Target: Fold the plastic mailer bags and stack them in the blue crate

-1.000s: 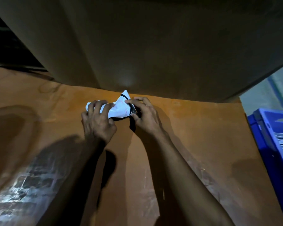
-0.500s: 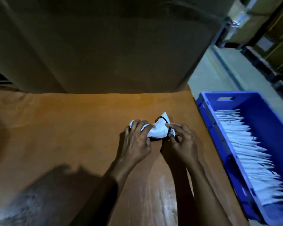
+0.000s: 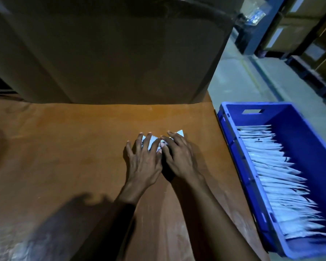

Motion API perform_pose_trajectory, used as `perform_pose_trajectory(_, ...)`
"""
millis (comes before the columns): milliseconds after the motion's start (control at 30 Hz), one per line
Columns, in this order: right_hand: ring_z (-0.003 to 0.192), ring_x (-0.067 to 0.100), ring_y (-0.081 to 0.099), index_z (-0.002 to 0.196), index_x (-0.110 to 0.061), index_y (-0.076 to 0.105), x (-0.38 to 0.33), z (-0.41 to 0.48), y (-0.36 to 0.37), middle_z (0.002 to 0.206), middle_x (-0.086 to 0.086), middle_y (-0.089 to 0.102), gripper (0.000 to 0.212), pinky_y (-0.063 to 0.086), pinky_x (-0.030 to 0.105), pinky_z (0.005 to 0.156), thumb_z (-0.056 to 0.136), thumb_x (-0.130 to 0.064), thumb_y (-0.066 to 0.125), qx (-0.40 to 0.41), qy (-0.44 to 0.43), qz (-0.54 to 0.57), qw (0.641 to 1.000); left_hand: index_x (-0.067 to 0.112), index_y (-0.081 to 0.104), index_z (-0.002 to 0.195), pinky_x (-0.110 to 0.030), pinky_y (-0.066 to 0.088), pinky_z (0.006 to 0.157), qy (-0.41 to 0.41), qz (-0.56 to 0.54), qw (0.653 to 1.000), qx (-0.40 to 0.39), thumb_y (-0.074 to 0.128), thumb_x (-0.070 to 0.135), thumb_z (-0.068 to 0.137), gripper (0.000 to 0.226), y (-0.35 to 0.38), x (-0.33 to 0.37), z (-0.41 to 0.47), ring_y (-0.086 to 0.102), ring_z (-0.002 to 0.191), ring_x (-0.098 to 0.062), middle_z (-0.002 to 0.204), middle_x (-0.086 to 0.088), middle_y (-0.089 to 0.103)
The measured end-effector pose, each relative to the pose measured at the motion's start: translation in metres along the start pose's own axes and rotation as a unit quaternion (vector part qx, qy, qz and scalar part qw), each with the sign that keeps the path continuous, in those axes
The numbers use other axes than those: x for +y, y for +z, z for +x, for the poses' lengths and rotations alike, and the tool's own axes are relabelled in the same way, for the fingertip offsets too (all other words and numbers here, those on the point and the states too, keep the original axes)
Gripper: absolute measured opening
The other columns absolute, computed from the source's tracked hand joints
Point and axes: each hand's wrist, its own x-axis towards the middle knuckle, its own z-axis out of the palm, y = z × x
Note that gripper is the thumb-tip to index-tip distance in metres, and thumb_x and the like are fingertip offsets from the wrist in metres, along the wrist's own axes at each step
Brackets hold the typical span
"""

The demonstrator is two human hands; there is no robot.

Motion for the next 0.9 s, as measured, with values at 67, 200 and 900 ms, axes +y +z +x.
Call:
perform_pose_trajectory(67, 0.147, 0.024, 0.042, 0.143, -0.020, 0.062, 0.009, -0.001, 0.005, 0.156, 0.005, 0.052, 0.063, 0.029, 0.042, 0.123, 0.105, -0.051, 0.023, -0.028, 0.019, -0.019, 0.999, 0.030, 0.056, 0.144, -0.064, 0.023, 0.118, -0.003, 0.012, 1.000, 0.005, 0.026, 0.044, 0.105, 0.051, 0.003, -0.005, 0.007, 0.032, 0.150, -0.032, 0.158, -0.006, 0.046)
perform_pose_trajectory(200, 0.156, 0.019, 0.028, 0.157, -0.021, 0.045, 0.021, 0.002, 0.014, 0.164, 0.000, 0.042, 0.071, 0.019, 0.044, 0.127, 0.104, -0.053, 0.009, -0.040, 0.035, -0.053, 0.997, 0.037, 0.048, 0.152, -0.062, 0.014, 0.122, -0.022, 0.042, 0.999, -0.004, 0.018, 0.051, 0.107, 0.056, 0.008, -0.014, 0.021, 0.028, 0.153, -0.032, 0.159, -0.008, 0.045)
perform_pose_trajectory(900, 0.161, 0.018, 0.011, 0.164, -0.023, 0.031, 0.011, 0.000, 0.035, 0.170, -0.002, 0.029, 0.060, 0.008, 0.045, 0.130, 0.109, -0.046, 0.017, -0.018, 0.034, -0.119, 0.992, 0.019, 0.025, 0.164, -0.060, 0.012, 0.126, 0.097, 0.048, 0.994, 0.020, 0.025, 0.036, 0.110, 0.057, 0.025, -0.028, 0.021, 0.005, 0.160, -0.036, 0.172, -0.011, 0.016)
